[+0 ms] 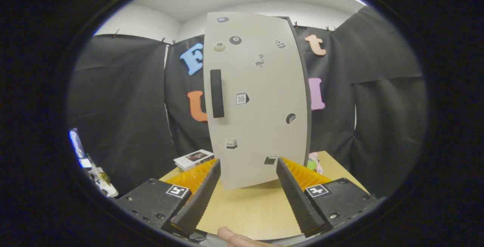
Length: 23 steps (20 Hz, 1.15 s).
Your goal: Open the shoe cabinet door, grab the shoes and put them into the shoe cabinet, then close the shoe cabinet door.
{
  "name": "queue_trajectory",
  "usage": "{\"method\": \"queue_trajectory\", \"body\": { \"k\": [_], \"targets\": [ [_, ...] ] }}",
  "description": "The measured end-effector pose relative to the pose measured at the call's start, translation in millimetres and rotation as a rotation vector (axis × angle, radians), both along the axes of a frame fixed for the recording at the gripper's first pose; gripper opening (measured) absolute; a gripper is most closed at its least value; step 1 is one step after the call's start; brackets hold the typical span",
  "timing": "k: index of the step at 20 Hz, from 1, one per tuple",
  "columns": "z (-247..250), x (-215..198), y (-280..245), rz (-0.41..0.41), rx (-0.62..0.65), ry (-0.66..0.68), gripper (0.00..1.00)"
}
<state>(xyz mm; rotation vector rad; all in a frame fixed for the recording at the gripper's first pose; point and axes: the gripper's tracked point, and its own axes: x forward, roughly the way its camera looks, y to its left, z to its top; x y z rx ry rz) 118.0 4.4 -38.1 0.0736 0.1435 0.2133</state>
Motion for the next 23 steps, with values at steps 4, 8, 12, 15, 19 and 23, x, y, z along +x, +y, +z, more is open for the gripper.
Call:
{"method": "queue_trajectory", "body": {
  "k": [4,8,12,15,19,23],
  "targets": [
    [14,-11,-33,-0.085,-0.001,-0.043,0.97],
    [11,-31,-35,-0.041,0.013,-0.04,0.97],
    [38,-48,-49,-0.081,0.011,-0.123,0.97],
    [39,-59,-50,-0.107,0.004,-0.142,0.97],
    [38,-65,-41,-0.066,0.006,-0.143,0.97],
    [39,-64,-46,-0.068,0.005,-0.144,0.97]
  ]
}}
